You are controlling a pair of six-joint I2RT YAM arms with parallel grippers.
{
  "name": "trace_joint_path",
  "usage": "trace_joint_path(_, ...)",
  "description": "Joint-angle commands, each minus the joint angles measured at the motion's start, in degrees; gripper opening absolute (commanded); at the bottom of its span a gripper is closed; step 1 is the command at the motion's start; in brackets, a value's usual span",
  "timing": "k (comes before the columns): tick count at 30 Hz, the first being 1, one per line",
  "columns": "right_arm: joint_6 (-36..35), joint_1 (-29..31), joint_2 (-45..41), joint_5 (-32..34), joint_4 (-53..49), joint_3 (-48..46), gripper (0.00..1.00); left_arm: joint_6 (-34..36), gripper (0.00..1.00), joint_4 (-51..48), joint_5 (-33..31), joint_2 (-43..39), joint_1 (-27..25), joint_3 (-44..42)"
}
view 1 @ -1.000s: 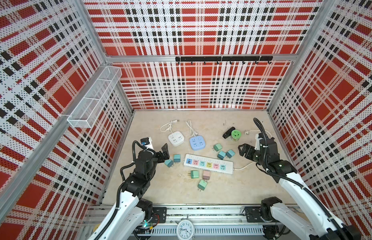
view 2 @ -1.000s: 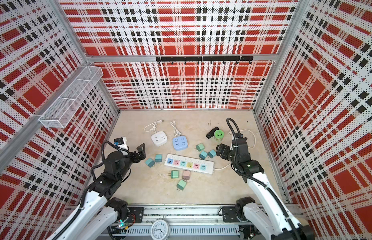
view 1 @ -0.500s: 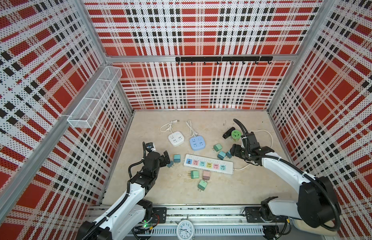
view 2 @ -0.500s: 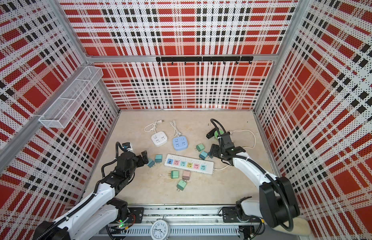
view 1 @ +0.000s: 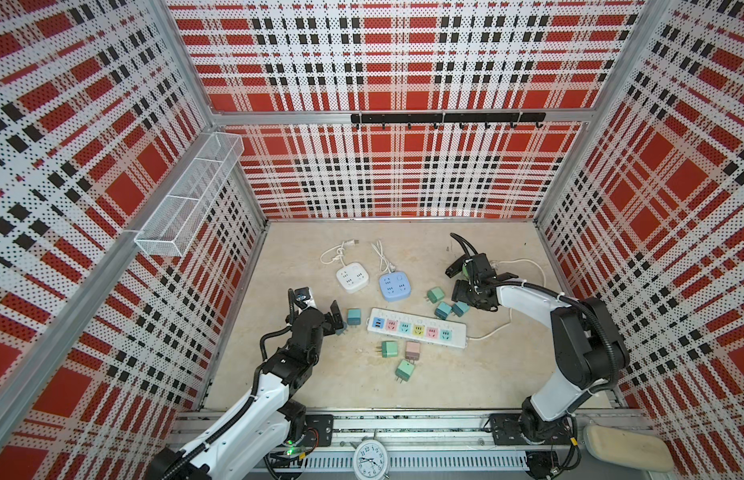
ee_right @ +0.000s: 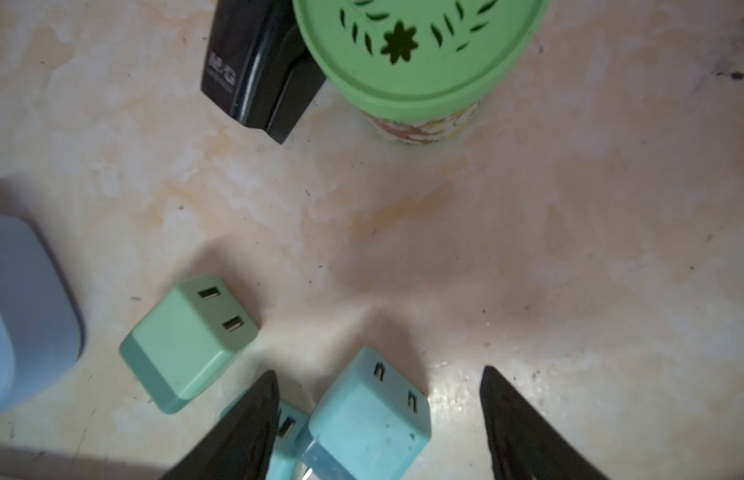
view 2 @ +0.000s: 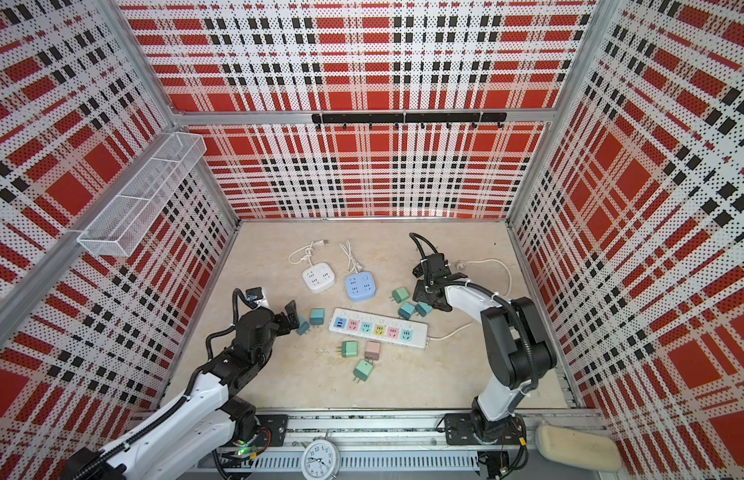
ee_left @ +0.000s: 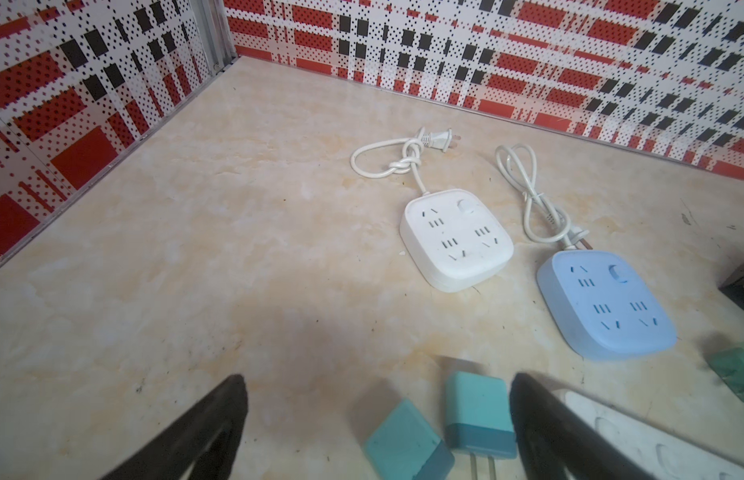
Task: Insert the plug
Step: 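Raise both arms and move the right gripper over the teal plug adapters, then lower the right gripper and close it on a teal plug adapter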
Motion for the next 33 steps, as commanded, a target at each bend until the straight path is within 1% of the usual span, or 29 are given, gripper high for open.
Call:
trace_joint_path(1, -0.93, 0.29, 2.17, 1.96, 0.13, 1.95, 0.78, 0.16, 0.99, 1.33, -3.21, 0.94, -1.01, 0.91)
trace_joint_path(7, -1.20, 0.45, 3.52, 1.96, 0.21, 1.33, 0.78, 0.58, 0.99, 1.33, -4.36, 2.54, -2.06, 1.62)
trace_joint_path(18, -0.90, 1.83, 0.05, 3.28, 1.50, -5.11, 0.79, 0.89, 0.99, 1.33, -5.34, 3.73, -2.96, 2.24)
trace_joint_path(26, -0.64, 1.89, -3.03, 3.50, 1.68, -8.43, 0.73, 1.08, 0.99, 1.33, -5.73, 3.94, -3.46, 2.32)
trace_joint_path(33, -0.23, 2.19, -4.85, 3.16, 1.57, -9.74, 0.64, 1.15, 0.99, 1.34, -6.25, 4.15, -4.01, 2.41)
